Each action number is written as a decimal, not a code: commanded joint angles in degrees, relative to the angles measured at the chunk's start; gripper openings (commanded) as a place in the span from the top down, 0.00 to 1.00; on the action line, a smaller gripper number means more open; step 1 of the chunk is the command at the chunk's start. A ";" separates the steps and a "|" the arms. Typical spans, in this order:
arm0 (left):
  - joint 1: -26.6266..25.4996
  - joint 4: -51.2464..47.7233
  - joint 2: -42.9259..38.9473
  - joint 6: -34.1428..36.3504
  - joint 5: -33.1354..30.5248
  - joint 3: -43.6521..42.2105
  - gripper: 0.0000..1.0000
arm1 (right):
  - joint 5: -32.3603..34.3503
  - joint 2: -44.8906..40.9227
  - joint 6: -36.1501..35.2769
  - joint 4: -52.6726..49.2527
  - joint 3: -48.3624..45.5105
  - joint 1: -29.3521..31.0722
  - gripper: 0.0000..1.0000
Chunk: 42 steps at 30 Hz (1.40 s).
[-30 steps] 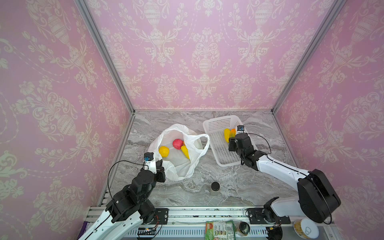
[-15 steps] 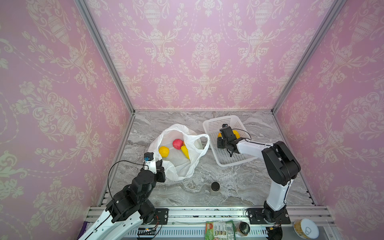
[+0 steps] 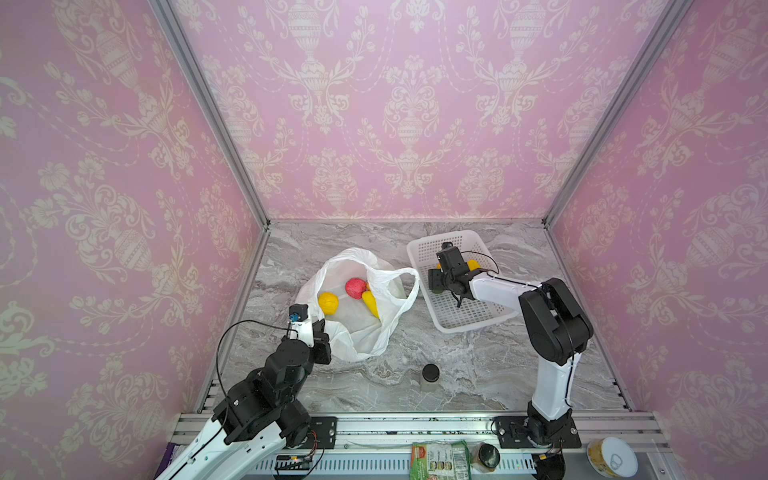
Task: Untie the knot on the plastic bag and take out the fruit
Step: 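Lift the cucumber-like fruit out and release it into the white basket, then move the right gripper back over the bag and lower it inside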
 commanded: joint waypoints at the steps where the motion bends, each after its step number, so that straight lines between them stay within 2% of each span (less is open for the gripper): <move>1: -0.16 0.00 0.08 0.33 -1.32 -0.23 1.00 | 0.38 -6.32 -1.03 1.24 -3.94 -0.35 0.15; 8: -0.20 0.14 0.59 0.51 -1.91 -0.15 1.00 | 1.88 -21.55 -1.80 4.71 -13.60 0.08 0.09; 13: -0.16 0.08 0.18 0.17 -1.59 -0.39 0.98 | -1.63 -33.42 -3.81 7.09 -18.96 2.80 0.08; 19: -0.15 0.00 -0.05 0.16 -1.77 -0.44 0.97 | -0.02 -46.51 -11.67 7.94 -21.34 13.90 0.09; 24: -0.17 -0.05 -0.40 -0.12 -1.04 -0.50 0.98 | -6.06 -52.48 -18.12 14.00 -24.20 24.41 0.11; 29: -0.20 -0.21 -0.67 -0.17 -1.50 -0.43 0.95 | -14.96 -47.32 -24.63 14.29 -22.05 32.98 0.12; 31: -0.17 -0.26 -0.76 -0.40 -1.42 -0.57 0.93 | -16.19 -43.24 -27.03 13.52 -20.60 35.37 0.11; 33: -0.19 -0.34 -0.82 -0.46 -0.93 -0.69 0.93 | -15.39 -38.81 -28.26 13.07 -19.06 37.15 0.12; 37: -0.18 -0.35 -1.14 -0.55 -0.96 -0.70 0.93 | -10.27 -30.22 -25.54 14.09 -16.15 37.36 0.13; 40: -0.21 -0.39 -0.99 -0.50 -1.31 -0.50 0.93 | -6.96 -22.50 -22.81 11.65 -11.51 36.63 0.19; 42: -0.16 -0.31 -0.99 -0.55 -1.19 -0.59 0.93 | -6.43 -17.05 -20.30 8.49 -6.91 35.69 0.27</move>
